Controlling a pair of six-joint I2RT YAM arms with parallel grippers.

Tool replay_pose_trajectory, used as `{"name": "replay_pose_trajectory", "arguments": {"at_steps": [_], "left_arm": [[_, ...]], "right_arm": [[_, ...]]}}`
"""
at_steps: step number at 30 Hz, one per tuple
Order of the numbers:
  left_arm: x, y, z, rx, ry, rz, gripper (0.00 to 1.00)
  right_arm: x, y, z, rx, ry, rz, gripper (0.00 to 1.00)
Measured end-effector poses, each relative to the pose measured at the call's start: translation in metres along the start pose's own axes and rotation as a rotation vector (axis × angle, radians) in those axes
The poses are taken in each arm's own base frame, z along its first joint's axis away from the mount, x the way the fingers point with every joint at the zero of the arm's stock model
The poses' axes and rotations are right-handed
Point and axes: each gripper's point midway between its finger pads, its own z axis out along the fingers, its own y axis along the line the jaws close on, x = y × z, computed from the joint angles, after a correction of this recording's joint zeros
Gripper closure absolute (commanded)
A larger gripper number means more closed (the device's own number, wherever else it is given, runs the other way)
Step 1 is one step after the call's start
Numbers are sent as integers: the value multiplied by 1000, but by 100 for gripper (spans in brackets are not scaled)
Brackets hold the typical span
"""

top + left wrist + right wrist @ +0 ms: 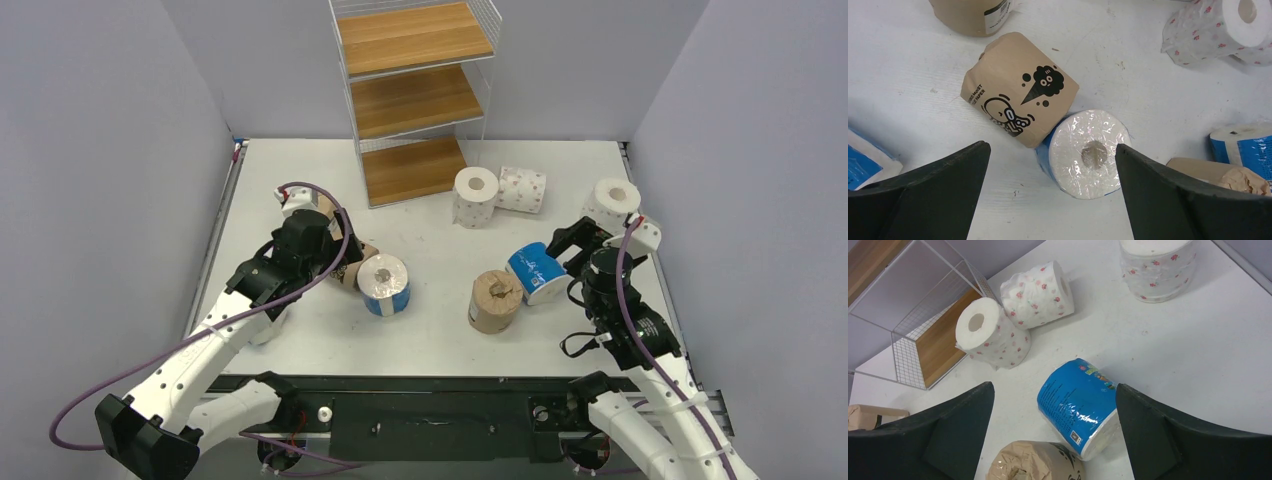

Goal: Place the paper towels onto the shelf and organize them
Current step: Pick up the paper towel from the center of the board.

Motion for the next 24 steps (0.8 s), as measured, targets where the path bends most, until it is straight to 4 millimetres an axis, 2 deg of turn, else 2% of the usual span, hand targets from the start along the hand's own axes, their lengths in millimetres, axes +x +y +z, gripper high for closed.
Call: {"name": "replay_pose_trajectory", "arguments": {"at_steps": [10,17,24], "left_arm": [[0,-5,-2,45,-8,13,4],[-14,-6,-10,71,-82,-13,4],[-12,0,-12,89,-132,-28,4]], "right_arm": [[4,4,-2,-41,26,-72,12],[-1,8,-6,-58,12,-41,12],[-2,28,-13,-149,47,-76,13]]}}
